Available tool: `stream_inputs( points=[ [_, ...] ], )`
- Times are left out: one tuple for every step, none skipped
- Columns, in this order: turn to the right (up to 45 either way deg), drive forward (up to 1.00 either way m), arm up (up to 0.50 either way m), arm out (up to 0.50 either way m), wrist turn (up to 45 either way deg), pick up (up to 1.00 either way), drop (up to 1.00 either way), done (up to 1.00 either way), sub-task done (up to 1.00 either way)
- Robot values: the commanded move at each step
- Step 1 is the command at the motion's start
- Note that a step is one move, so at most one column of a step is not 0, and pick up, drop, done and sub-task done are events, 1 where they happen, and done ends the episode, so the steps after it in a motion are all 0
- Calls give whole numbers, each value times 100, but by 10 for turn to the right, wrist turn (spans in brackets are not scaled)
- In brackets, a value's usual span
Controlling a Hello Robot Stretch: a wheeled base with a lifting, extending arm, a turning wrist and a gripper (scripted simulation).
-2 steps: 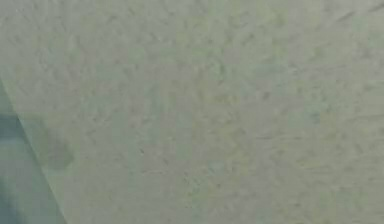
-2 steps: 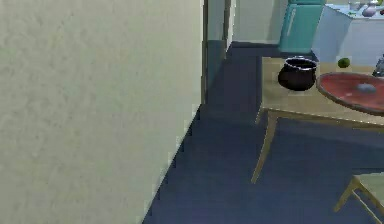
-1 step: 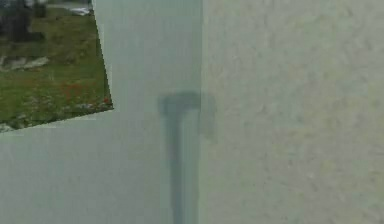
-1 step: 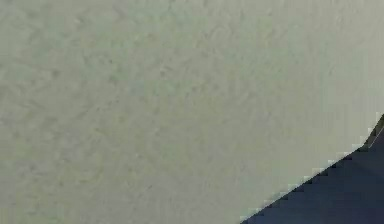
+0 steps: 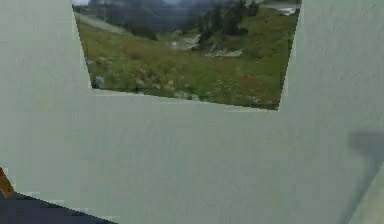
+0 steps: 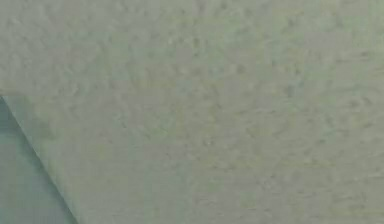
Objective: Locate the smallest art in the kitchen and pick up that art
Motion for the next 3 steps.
stream_inputs(
  points=[
    [-450,0,0,0,0,0,0,0,0],
    [-450,0,0,0,0,0,0,0,0],
    [0,100,0,0,0,0,0,0,0]
  ],
)
